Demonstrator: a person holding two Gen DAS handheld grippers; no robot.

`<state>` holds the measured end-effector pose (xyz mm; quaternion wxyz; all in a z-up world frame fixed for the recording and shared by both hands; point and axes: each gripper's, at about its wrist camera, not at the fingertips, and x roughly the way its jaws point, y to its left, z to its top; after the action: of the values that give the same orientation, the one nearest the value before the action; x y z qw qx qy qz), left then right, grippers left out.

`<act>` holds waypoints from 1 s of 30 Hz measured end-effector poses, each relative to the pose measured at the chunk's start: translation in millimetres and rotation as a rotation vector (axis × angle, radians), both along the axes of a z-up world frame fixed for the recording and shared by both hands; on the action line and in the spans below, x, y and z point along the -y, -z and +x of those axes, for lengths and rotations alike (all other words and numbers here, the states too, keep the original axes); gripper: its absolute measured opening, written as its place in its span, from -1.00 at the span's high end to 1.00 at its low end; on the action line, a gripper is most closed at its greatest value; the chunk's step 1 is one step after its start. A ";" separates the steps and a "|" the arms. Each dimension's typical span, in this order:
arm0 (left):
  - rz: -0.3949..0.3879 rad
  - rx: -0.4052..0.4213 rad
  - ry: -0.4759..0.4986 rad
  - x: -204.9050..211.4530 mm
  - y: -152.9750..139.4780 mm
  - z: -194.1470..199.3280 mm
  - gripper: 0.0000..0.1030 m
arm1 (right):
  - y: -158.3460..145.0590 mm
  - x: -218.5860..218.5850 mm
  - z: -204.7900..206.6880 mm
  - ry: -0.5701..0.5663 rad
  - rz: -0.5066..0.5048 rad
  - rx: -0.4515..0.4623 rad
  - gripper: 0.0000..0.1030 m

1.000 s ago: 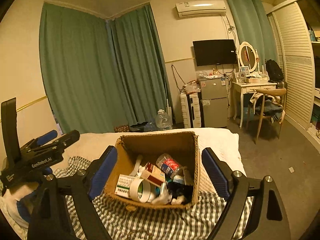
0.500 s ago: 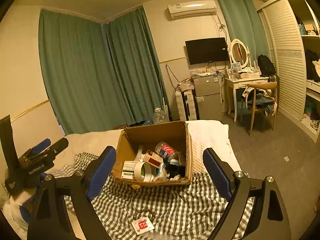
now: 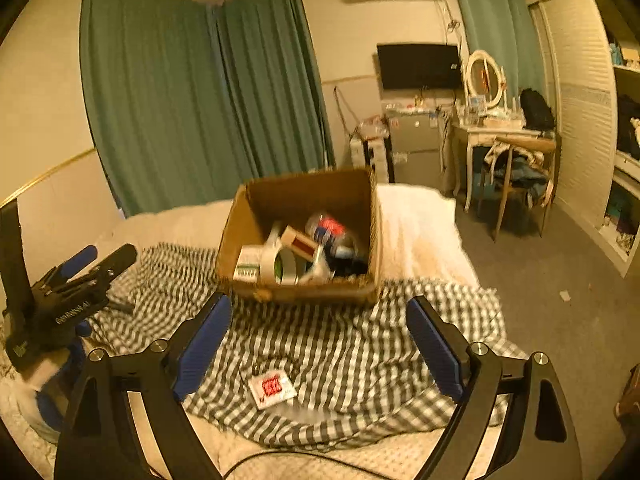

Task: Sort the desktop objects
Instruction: 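Move both tools back toward the sachet and bead bracelet on the bed, then grasp the red-printed sachet with the left tool while the right grasps the bead bracelet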

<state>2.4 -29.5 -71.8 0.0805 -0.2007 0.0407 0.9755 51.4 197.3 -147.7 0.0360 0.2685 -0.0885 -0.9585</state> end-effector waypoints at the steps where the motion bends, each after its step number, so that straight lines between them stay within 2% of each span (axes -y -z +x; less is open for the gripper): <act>1: -0.014 0.014 0.005 -3.6 8.9 -2.3 -1.00 | 5.8 1.1 -3.6 -0.003 0.000 0.012 -0.73; 9: -0.046 0.185 0.092 -26.8 82.8 -28.0 -1.00 | 55.2 11.9 -39.4 -0.031 -0.013 0.115 -0.73; 15: -0.113 0.350 0.128 -49.9 129.5 -49.3 -0.96 | 86.6 15.3 -66.2 -0.049 -0.038 0.189 -0.73; 19: -0.115 0.523 0.122 -55.0 164.2 -69.9 -0.83 | 109.5 14.5 -85.2 -0.066 -0.070 0.249 -0.73; 26: -0.141 0.636 0.155 -66.0 193.0 -78.1 -0.80 | 148.8 10.1 -116.8 -0.076 -0.113 0.361 -0.71; 27: -0.158 0.658 0.155 -68.7 199.1 -79.5 -0.73 | 154.6 9.8 -121.8 -0.077 -0.116 0.374 -0.70; 28: -0.165 0.670 0.145 -69.4 202.1 -82.4 -0.47 | 158.9 10.3 -125.7 -0.078 -0.119 0.382 -0.68; 29: -0.157 0.684 0.143 -68.0 204.1 -84.3 -0.31 | 162.0 10.4 -129.4 -0.080 -0.121 0.390 -0.67; 30: -0.137 0.696 0.143 -66.0 205.6 -85.7 -0.26 | 165.5 11.2 -134.0 -0.085 -0.122 0.398 -0.64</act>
<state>-83.3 36.5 -277.3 0.1441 -0.5222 0.0902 0.8357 -82.6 186.2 -313.2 0.0746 0.4533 -0.1404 -0.8771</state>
